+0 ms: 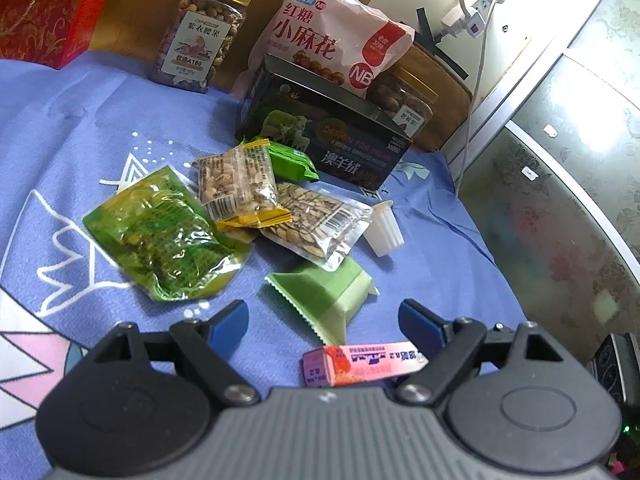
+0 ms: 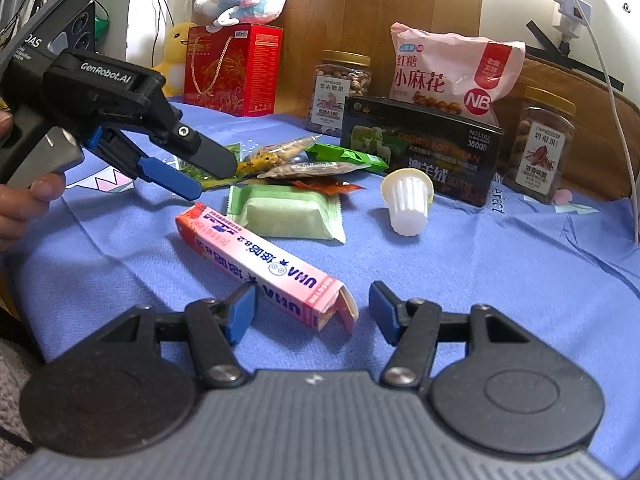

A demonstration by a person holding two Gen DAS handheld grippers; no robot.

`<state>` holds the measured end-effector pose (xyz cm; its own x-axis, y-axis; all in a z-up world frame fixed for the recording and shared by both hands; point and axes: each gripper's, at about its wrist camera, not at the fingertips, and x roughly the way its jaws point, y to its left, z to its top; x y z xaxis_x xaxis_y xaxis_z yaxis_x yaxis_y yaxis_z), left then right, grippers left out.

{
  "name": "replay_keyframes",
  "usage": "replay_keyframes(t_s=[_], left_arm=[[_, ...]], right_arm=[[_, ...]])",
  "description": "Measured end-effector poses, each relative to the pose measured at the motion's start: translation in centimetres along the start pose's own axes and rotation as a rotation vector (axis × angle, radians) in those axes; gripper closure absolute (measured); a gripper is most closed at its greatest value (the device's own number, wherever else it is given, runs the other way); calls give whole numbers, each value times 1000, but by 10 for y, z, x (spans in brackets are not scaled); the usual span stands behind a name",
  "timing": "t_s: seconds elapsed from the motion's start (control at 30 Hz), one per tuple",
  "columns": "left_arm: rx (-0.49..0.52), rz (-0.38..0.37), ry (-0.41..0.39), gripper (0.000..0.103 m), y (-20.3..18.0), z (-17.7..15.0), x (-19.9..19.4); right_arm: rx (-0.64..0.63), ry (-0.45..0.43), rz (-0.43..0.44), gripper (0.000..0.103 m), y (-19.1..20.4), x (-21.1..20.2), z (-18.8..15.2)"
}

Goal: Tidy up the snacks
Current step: 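Move the left gripper onto the VITA box and close on it, then carry the VITA box with the left gripper into the tin and release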

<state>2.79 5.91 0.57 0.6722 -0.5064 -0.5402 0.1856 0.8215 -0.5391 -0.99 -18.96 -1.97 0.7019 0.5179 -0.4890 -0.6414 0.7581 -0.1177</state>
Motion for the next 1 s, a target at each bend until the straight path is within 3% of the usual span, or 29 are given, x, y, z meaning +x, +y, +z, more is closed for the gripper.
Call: replay_keyframes(t_s=[0.27,0.57,0.77,0.83,1.0], left_arm=[[-13,-15,-23,18,6,5,-10],[49,-55,44,20,-8,-6,-6],[53,-64,97,35,-13,-13,11],[69,-50,96,43,-16,-14,12],[59,-39,73,52,-14,-12,2]], right_arm=[[-11,-4,0,39,1,-1,2],[14,12,-17,39,-10,-6,-4],[41,11,13,43,-13,-5,-5],[40,13,65,63,-10,-4,-3],[34,-2,54,64,-7,-6,1]])
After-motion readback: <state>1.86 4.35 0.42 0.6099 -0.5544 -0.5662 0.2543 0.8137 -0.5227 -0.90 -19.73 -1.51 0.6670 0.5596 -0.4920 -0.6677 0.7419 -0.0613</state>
